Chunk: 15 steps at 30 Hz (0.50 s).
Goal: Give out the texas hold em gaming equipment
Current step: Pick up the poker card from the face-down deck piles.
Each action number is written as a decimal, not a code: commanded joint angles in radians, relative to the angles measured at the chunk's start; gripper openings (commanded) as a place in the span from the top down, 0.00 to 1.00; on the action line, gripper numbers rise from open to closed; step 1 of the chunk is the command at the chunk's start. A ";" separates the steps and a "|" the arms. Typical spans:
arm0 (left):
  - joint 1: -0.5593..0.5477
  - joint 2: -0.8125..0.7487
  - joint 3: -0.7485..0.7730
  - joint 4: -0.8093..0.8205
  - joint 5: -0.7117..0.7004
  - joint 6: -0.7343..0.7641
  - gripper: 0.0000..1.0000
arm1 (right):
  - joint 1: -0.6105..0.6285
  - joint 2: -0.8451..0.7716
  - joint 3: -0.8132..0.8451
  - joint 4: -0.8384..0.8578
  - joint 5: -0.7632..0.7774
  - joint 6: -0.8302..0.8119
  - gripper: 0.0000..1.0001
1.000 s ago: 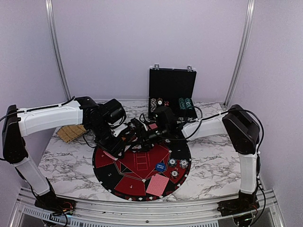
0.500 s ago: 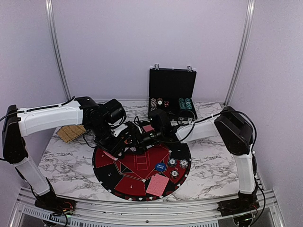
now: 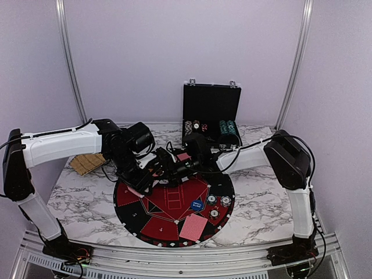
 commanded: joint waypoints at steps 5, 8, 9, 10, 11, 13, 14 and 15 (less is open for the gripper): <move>-0.006 -0.013 0.022 -0.012 0.000 0.017 0.59 | -0.020 -0.032 0.014 -0.064 0.048 -0.042 0.39; -0.007 -0.011 0.022 -0.012 0.001 0.018 0.59 | -0.022 -0.045 0.013 -0.060 0.050 -0.041 0.41; -0.007 -0.011 0.022 -0.012 0.000 0.017 0.59 | -0.022 -0.050 0.013 -0.057 0.050 -0.040 0.42; -0.006 -0.010 0.022 -0.012 -0.001 0.018 0.59 | -0.022 -0.054 0.013 -0.056 0.051 -0.040 0.43; -0.007 -0.010 0.020 -0.011 -0.001 0.018 0.59 | -0.023 -0.060 0.011 -0.053 0.053 -0.040 0.43; -0.006 -0.009 0.020 -0.012 -0.005 0.016 0.59 | -0.025 -0.070 0.010 -0.049 0.052 -0.038 0.43; -0.006 -0.008 0.020 -0.012 -0.007 0.018 0.59 | -0.025 -0.074 0.010 -0.048 0.054 -0.037 0.44; -0.007 -0.008 0.020 -0.012 -0.007 0.017 0.59 | -0.027 -0.079 0.010 -0.045 0.054 -0.036 0.44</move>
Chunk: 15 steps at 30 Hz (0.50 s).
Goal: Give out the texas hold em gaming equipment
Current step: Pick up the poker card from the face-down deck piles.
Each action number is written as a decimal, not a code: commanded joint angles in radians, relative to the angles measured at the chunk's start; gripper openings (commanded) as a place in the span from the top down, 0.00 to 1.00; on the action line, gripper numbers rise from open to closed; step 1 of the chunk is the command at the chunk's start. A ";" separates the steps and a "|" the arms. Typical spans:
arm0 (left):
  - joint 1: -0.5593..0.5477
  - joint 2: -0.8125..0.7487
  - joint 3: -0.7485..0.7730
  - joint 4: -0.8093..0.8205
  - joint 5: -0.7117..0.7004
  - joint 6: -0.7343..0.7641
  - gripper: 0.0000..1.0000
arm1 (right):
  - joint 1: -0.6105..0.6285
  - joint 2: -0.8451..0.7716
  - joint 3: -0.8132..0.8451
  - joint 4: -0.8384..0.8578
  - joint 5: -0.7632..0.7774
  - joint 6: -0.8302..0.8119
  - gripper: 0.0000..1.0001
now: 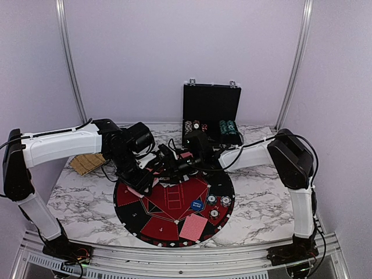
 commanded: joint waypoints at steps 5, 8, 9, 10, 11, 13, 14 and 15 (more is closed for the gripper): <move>-0.005 -0.006 0.022 -0.006 -0.006 0.016 0.59 | -0.020 -0.066 -0.001 -0.010 0.033 -0.010 0.47; -0.004 -0.006 0.023 -0.006 -0.009 0.016 0.59 | -0.023 -0.073 -0.010 0.000 0.036 -0.006 0.49; -0.004 -0.006 0.023 -0.006 -0.012 0.017 0.59 | -0.023 -0.078 -0.013 0.002 0.036 -0.006 0.50; -0.004 -0.004 0.024 -0.006 -0.012 0.017 0.59 | -0.023 -0.080 -0.015 0.003 0.035 -0.006 0.51; -0.005 -0.004 0.023 -0.006 -0.012 0.016 0.59 | -0.024 -0.086 -0.017 0.005 0.035 -0.004 0.52; -0.004 -0.003 0.020 -0.006 -0.015 0.015 0.59 | -0.025 -0.093 -0.021 0.007 0.035 -0.005 0.53; -0.003 -0.001 0.019 -0.008 -0.016 0.014 0.59 | -0.025 -0.097 -0.023 0.008 0.037 -0.005 0.54; -0.003 0.000 0.019 -0.008 -0.018 0.013 0.59 | -0.025 -0.101 -0.026 0.008 0.038 -0.005 0.55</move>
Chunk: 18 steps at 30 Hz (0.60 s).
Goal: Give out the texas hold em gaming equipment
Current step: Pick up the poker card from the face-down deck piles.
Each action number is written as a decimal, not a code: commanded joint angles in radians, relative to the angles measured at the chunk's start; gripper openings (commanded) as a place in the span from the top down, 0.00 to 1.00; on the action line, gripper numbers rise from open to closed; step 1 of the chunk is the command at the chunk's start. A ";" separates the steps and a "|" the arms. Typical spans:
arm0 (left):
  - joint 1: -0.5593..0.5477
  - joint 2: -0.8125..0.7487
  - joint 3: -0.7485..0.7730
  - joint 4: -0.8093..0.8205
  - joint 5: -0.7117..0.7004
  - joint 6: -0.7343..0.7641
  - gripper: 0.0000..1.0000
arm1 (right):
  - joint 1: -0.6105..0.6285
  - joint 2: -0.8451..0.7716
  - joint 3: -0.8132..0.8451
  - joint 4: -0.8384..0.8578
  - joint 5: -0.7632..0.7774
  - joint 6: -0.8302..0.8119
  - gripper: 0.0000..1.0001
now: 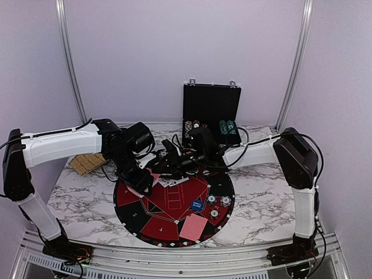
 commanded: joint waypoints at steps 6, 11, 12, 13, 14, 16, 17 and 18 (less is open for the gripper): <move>-0.002 0.009 0.024 -0.011 -0.025 0.011 0.59 | -0.006 -0.075 -0.024 0.024 0.008 -0.003 0.64; 0.000 0.016 0.034 -0.012 -0.026 0.010 0.59 | -0.006 -0.084 -0.034 0.025 0.005 0.002 0.66; 0.000 0.017 0.035 -0.012 -0.026 0.009 0.59 | -0.005 -0.084 -0.035 0.025 0.004 0.002 0.66; 0.001 0.018 0.037 -0.013 -0.026 0.010 0.59 | -0.005 -0.083 -0.037 0.024 0.001 0.003 0.67; 0.000 0.020 0.038 -0.012 -0.026 0.009 0.59 | -0.003 -0.083 -0.038 0.025 -0.002 0.001 0.67; 0.000 0.018 0.039 -0.014 -0.027 0.010 0.59 | -0.002 -0.080 -0.039 0.025 -0.002 0.005 0.68; 0.001 0.019 0.040 -0.014 -0.029 0.009 0.59 | -0.001 -0.079 -0.041 0.025 -0.003 0.006 0.68; 0.001 0.019 0.040 -0.014 -0.029 0.008 0.59 | 0.001 -0.078 -0.043 0.025 -0.004 0.004 0.68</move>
